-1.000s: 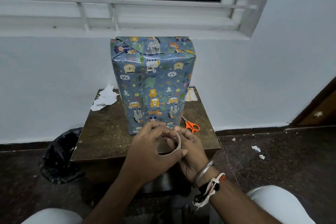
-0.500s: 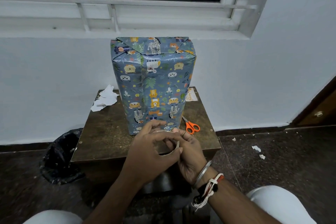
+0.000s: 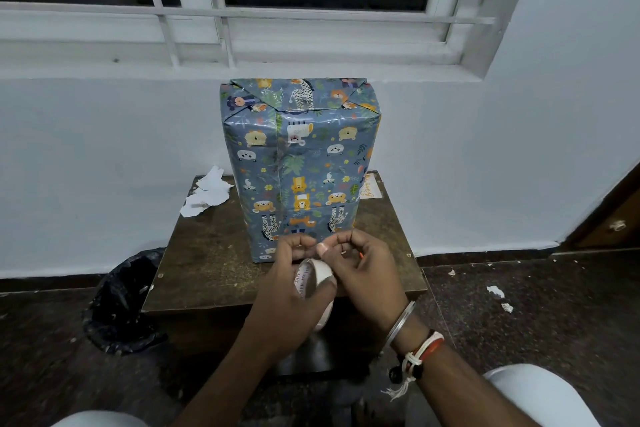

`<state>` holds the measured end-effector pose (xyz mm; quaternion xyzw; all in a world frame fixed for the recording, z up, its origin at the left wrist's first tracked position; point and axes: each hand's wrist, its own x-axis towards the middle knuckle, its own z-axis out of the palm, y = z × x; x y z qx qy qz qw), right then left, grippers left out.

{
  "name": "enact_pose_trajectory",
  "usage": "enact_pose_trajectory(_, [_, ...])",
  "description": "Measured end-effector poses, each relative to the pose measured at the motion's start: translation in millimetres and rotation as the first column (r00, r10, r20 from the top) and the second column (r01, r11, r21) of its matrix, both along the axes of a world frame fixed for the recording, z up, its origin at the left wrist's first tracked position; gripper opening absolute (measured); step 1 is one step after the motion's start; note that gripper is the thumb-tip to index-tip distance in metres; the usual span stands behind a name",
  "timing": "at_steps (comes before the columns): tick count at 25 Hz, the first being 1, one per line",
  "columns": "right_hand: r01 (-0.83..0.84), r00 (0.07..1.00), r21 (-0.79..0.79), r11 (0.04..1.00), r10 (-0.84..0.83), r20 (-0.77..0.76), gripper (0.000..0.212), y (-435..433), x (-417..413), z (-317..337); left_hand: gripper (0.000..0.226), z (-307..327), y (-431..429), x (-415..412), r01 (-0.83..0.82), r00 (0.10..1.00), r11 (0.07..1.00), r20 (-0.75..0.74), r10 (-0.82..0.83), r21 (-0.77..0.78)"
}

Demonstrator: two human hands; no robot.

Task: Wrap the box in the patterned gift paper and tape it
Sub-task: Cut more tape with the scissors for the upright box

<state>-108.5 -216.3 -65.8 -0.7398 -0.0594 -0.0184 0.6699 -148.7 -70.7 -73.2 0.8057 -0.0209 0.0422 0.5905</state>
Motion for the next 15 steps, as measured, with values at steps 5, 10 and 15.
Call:
enact_pose_trajectory(5, [-0.009, 0.984, -0.233, 0.973, 0.051, 0.174, 0.005, -6.0, -0.7, 11.5, 0.035, 4.4, -2.2, -2.3, 0.056, 0.994, 0.976, -0.08, -0.074, -0.21])
enact_pose_trajectory(10, [0.002, 0.947, -0.308, 0.951, 0.098, 0.307, 0.002, -8.9, 0.8, 10.7, 0.019, 13.8, -1.9, -1.4, 0.025, 0.987, 0.943, -0.142, -0.076, -0.332])
enact_pose_trajectory(15, [0.041, 0.936, -0.338, 0.94, 0.082, 0.342, 0.005, -9.0, 1.3, 10.5, 0.013, 17.0, -6.6, -0.7, -0.044, 0.973, 0.904, -0.225, -0.058, -0.425])
